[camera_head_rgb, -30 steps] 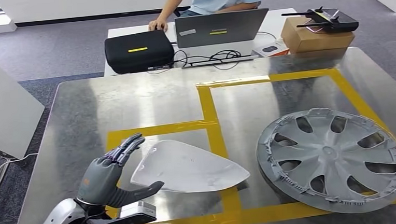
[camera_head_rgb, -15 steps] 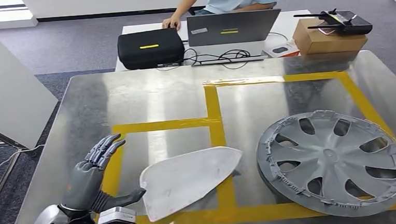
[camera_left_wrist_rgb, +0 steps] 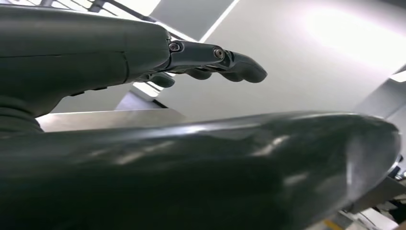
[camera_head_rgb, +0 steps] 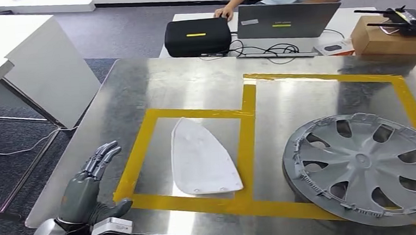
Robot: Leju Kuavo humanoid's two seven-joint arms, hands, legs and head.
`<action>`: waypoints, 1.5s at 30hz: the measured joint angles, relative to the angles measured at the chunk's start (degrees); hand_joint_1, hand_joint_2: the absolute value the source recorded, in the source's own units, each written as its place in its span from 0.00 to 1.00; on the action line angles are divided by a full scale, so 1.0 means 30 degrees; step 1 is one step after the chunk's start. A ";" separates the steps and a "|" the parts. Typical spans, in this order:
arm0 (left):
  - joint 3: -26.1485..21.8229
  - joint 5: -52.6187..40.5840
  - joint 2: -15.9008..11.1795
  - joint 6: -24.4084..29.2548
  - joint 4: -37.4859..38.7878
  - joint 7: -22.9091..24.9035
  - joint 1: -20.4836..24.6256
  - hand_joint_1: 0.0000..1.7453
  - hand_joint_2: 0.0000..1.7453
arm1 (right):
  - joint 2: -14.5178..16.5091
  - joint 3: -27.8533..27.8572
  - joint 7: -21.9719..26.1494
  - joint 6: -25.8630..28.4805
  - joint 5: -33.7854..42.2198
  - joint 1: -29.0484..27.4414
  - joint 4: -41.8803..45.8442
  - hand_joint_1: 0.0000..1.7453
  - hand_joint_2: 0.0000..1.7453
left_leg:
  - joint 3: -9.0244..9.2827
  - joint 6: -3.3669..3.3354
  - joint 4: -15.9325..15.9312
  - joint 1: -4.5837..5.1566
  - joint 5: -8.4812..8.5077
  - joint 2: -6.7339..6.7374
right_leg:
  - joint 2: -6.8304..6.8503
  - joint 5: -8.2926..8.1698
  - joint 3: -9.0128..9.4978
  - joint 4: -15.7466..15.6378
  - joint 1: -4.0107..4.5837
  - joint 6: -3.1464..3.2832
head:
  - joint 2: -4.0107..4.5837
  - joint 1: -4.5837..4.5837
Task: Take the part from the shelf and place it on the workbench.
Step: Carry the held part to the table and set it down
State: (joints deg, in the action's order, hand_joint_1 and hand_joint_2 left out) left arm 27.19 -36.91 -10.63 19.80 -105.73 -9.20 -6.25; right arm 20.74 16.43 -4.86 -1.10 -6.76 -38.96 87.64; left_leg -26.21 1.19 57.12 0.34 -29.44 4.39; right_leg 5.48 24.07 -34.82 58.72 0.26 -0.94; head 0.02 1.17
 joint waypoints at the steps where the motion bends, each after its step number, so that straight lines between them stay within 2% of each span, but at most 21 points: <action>1: -0.0176 0.0476 0.0042 0.0027 -0.0004 0.0214 -0.0080 0.00 0.00 | 0.0000 -0.0046 -0.0083 0.0056 0.0058 -0.0024 0.0044 0.00 0.00 | 0.0353 -0.0089 -0.0642 0.0103 -0.0069 0.0238 | 0.0223 -0.0117 -0.0004 0.0006 0.0001 -0.0095 | 0.0000 -0.0008; 3: -0.0644 0.1559 0.0145 0.0127 0.0005 0.0697 -0.0394 0.00 0.00 | 0.0000 -0.0118 -0.0529 0.0085 0.0220 -0.0113 0.0240 0.00 0.00 | 0.0208 -0.0257 -0.0916 0.0147 0.0099 -0.0078 | 0.0549 -0.0296 -0.0011 -0.0007 -0.0056 -0.0318 | 0.0000 -0.0004; 4: -0.0923 0.2020 0.0198 0.0218 0.0029 0.0917 -0.0568 0.00 0.00 | 0.0000 -0.0147 -0.0872 0.0047 0.0313 -0.0216 0.0426 0.00 0.00 | 0.0057 -0.0364 -0.0938 0.0122 0.0266 -0.0286 | 0.0294 -0.0115 -0.0095 0.0117 -0.0097 -0.0456 | 0.0000 -0.0011; 7: -0.1701 0.2600 0.0394 0.0549 0.0241 0.1220 -0.0902 0.00 0.00 | 0.0000 -0.0200 -0.1703 -0.0157 0.0501 -0.0768 0.1075 0.00 0.00 | -0.0634 -0.0623 -0.0972 0.0025 0.0920 -0.0988 | -0.1398 0.2184 -0.0857 0.2576 -0.0133 -0.0759 | 0.0000 0.0044; 9: -0.2025 0.2650 0.0508 0.0650 0.0412 0.1225 -0.1082 0.00 0.00 | 0.0000 -0.0211 -0.1872 -0.0210 0.0539 -0.0998 0.1342 0.00 0.00 | -0.1220 -0.0658 -0.0947 0.0033 0.1391 -0.1498 | -0.1799 0.3471 -0.1325 0.4847 -0.0105 -0.0747 | 0.0000 0.0058; 10: -0.2143 0.2654 0.0544 0.0665 0.0490 0.1223 -0.1174 0.00 0.00 | 0.0000 -0.0211 -0.1898 -0.0212 0.0546 -0.1042 0.1446 0.00 0.00 | -0.1502 -0.0643 -0.0929 0.0039 0.1616 -0.1734 | -0.1830 0.3505 -0.1218 0.5254 -0.0095 -0.0716 | 0.0000 0.0056; 11: -0.2254 0.2656 0.0574 0.0668 0.0564 0.1223 -0.1255 0.00 0.00 | 0.0000 -0.0211 -0.1914 -0.0213 0.0548 -0.1074 0.1548 0.00 0.00 | -0.1775 -0.0613 -0.0909 0.0036 0.1831 -0.1979 | -0.1864 0.3168 -0.0745 0.4928 -0.0091 -0.0671 | 0.0000 0.0056; 13: -0.2447 0.2771 0.0645 0.0705 0.0683 0.1282 -0.1352 0.00 0.00 | 0.0000 -0.0215 -0.1927 -0.0222 0.0563 -0.1107 0.1728 0.00 0.00 | -0.2239 -0.0489 -0.0849 -0.0001 0.2221 -0.2488 | -0.2349 0.2239 0.1126 0.2368 -0.0109 -0.0559 | 0.0000 0.0056; 16: -0.2999 0.3620 0.0913 0.1017 0.0928 0.1825 -0.1545 0.00 0.00 | 0.0000 -0.0277 -0.2106 -0.0204 0.0697 -0.1189 0.1941 0.00 0.00 | -0.2703 -0.0194 -0.0743 -0.0023 0.2751 -0.3137 | -0.3370 0.2179 0.3074 -0.0849 -0.0129 -0.0390 | 0.0000 0.0056; 19: -0.4218 0.4588 0.1350 0.1609 0.1993 0.2052 -0.2041 0.00 0.00 | 0.0000 -0.0408 -0.2432 -0.0108 0.0845 -0.1379 0.2222 0.00 0.00 | -0.2950 0.0150 -0.0686 -0.0069 0.2990 -0.3457 | -0.2844 0.1962 0.2872 -0.0957 -0.0095 -0.0027 | 0.0000 0.0084; 21: -0.5364 0.5255 0.1689 0.1887 0.3314 0.1727 -0.2340 0.00 0.00 | 0.0000 -0.0494 -0.2521 -0.0055 0.0900 -0.1483 0.2393 0.00 0.00 | -0.3407 0.0317 0.0374 -0.0092 0.1753 -0.2769 | -0.2323 0.1599 0.2535 -0.1018 -0.0142 0.0291 | 0.0000 -0.0002; 24: -0.7022 0.6554 0.2084 0.1829 0.5571 0.0907 -0.2511 0.00 0.00 | 0.0000 -0.0626 -0.2572 -0.0013 0.0952 -0.1704 0.2564 0.00 0.00 | -0.4357 0.0592 0.3958 -0.0194 -0.0869 -0.1791 | -0.1495 0.1046 0.1787 -0.0997 -0.0079 0.0423 | 0.0000 -0.0086; 26: -0.7985 0.7256 0.2244 0.1727 0.6889 0.0622 -0.2643 0.00 0.00 | 0.0000 -0.0694 -0.2586 0.0018 0.0972 -0.1729 0.2617 0.00 0.00 | -0.4091 0.0719 0.4909 -0.0289 -0.0647 -0.1680 | -0.0940 0.0669 0.1274 -0.0963 -0.0049 0.0384 | 0.0000 -0.0087; 28: -0.8987 0.7717 0.2533 0.1832 0.8031 0.0579 -0.2691 0.00 0.00 | 0.0000 -0.0738 -0.2604 0.0067 0.1007 -0.1734 0.2646 0.00 0.00 | -0.2499 0.0779 0.3358 -0.0348 0.0365 -0.1269 | -0.0432 0.0334 0.0845 -0.0868 -0.0030 0.0257 | 0.0000 -0.0084; 31: -1.0392 0.7946 0.3074 0.2169 0.9744 0.0422 -0.2608 0.00 0.00 | 0.0000 -0.0785 -0.2655 0.0136 0.1034 -0.1799 0.2746 0.00 0.00 | 0.0418 0.0544 -0.0643 -0.0229 0.0237 -0.0023 | 0.0281 -0.0026 0.0457 -0.0607 0.0038 -0.0065 | 0.0000 -0.0069; 34: -1.1794 0.7472 0.3504 0.2382 1.1843 0.0360 -0.2723 0.00 0.00 | 0.0000 -0.0850 -0.2743 0.0127 0.0940 -0.1790 0.2781 0.00 0.00 | 0.0520 -0.0051 -0.1472 -0.0027 0.0230 -0.0312 | 0.0763 -0.0282 0.0384 -0.0527 -0.0110 -0.0406 | 0.0000 -0.0054; 36: -1.2684 0.7080 0.3779 0.2329 1.3372 0.0312 -0.2803 0.00 0.00 | 0.0000 -0.0912 -0.2774 0.0080 0.0863 -0.1788 0.2776 0.00 0.00 | 0.0196 -0.0379 -0.1499 -0.0024 0.0595 -0.0659 | -0.0146 0.0702 0.0120 0.0256 -0.0217 -0.0623 | 0.0000 -0.0053; 38: -1.3451 0.6681 0.4026 0.1963 1.4883 0.0178 -0.2722 0.00 0.00 | 0.0000 -0.0949 -0.2779 -0.0029 0.0765 -0.1805 0.2748 0.00 0.00 | -0.0304 -0.0577 -0.1498 0.0003 0.1027 -0.1091 | -0.1351 0.2628 -0.0487 0.2473 -0.0221 -0.0692 | 0.0000 -0.0006; 40: -1.4063 0.6261 0.4280 0.1299 1.6111 -0.0090 -0.2752 0.00 0.00 | 0.0000 -0.0956 -0.2697 -0.0128 0.0643 -0.1794 0.2730 0.00 0.00 | -0.0897 -0.0657 -0.1471 0.0098 0.1488 -0.1555 | -0.1743 0.3681 -0.0815 0.4589 -0.0134 -0.0561 | 0.0000 0.0024; 42: -1.4507 0.5887 0.4592 0.0575 1.6865 -0.0354 -0.2927 0.00 0.00 | 0.0000 -0.0943 -0.2528 -0.0133 0.0557 -0.1792 0.2767 0.00 0.00 | -0.1513 -0.0663 -0.1398 0.0163 0.1951 -0.2049 | -0.1886 0.3045 -0.0003 0.4339 0.0042 -0.0313 | 0.0000 0.0022; 45: -1.4969 0.5512 0.5032 -0.0073 1.7382 -0.0423 -0.3048 0.00 0.00 | 0.0000 -0.0938 -0.2368 -0.0108 0.0510 -0.1797 0.2965 0.00 0.00 | -0.2313 -0.0561 -0.1201 0.0195 0.2588 -0.2875 | -0.3134 0.2065 0.3011 0.0117 0.0188 0.0071 | 0.0000 0.0009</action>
State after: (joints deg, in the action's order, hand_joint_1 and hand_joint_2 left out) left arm -17.71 -20.37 4.47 19.58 -53.58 -10.47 -15.40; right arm 20.74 13.62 -11.96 -1.43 -5.23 -44.35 96.54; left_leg -33.15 -0.50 53.52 0.93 -21.68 -4.23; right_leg -3.92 30.26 -25.79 59.07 0.83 -0.73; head 0.02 1.20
